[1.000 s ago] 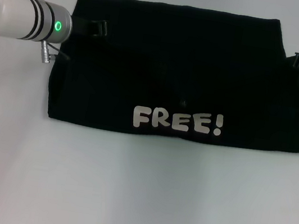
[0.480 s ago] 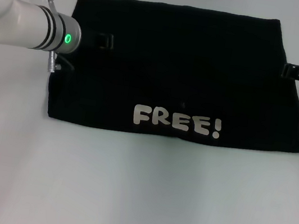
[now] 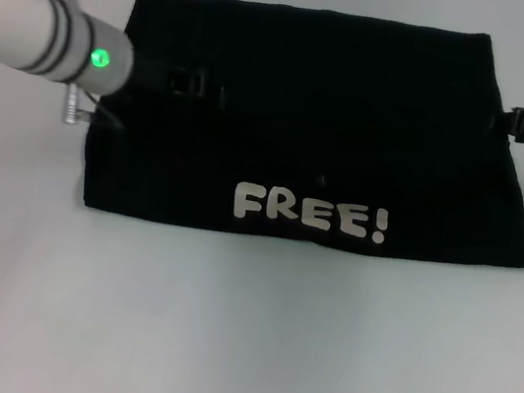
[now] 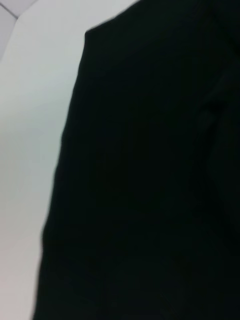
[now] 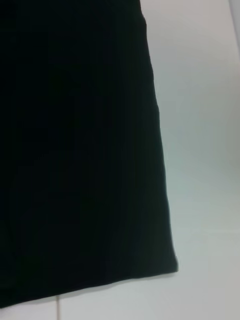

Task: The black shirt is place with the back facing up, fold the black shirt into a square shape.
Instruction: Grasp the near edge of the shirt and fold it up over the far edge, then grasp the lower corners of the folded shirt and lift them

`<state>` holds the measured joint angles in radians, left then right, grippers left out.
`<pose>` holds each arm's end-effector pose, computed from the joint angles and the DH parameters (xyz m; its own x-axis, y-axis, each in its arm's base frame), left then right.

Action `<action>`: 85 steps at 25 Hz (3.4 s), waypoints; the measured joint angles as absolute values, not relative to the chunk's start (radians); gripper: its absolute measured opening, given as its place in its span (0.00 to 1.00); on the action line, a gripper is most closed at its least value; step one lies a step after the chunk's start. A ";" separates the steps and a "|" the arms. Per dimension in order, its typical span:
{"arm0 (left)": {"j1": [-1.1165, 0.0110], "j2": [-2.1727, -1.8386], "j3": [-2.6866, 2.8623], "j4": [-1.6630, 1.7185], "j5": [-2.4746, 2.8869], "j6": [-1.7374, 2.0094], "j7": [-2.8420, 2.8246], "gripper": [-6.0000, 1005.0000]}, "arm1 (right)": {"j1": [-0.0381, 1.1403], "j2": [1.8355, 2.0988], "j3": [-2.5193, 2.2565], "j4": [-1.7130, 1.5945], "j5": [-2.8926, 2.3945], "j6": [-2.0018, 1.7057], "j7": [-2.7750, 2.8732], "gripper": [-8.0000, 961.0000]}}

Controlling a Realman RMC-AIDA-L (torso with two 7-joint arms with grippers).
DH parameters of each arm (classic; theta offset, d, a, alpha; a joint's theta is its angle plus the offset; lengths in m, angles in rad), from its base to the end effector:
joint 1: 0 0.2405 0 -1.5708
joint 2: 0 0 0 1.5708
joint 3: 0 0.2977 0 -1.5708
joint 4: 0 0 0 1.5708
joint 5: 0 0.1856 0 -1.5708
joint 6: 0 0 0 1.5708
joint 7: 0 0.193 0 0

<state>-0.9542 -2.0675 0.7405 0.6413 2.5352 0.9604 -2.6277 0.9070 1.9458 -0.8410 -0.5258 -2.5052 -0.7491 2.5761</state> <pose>-0.2152 0.5039 -0.0576 0.3535 0.7972 0.4894 0.9251 -0.2205 -0.3091 0.2773 0.5270 -0.0006 0.4276 -0.7246 -0.5405 -0.8574 -0.1356 -0.4965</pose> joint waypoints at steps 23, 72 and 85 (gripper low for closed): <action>-0.667 -2.050 0.527 0.697 2.424 1.187 -2.100 0.65 | 0.905 1.835 -0.799 -0.661 -2.504 -1.131 2.725 0.64; -0.729 -2.045 0.582 0.635 2.444 1.132 -2.275 0.05 | 0.836 1.820 -0.797 -0.684 -2.649 -1.314 2.650 0.64; -0.762 -2.046 0.581 0.631 2.439 1.124 -2.277 0.05 | 0.761 1.936 -0.740 -0.686 -2.627 -1.141 2.494 0.64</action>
<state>-0.7620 -2.0460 0.5813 0.6306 2.4393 1.1245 -2.2768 0.7606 1.9362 -0.7405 -0.6862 -2.6271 -1.1409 2.4940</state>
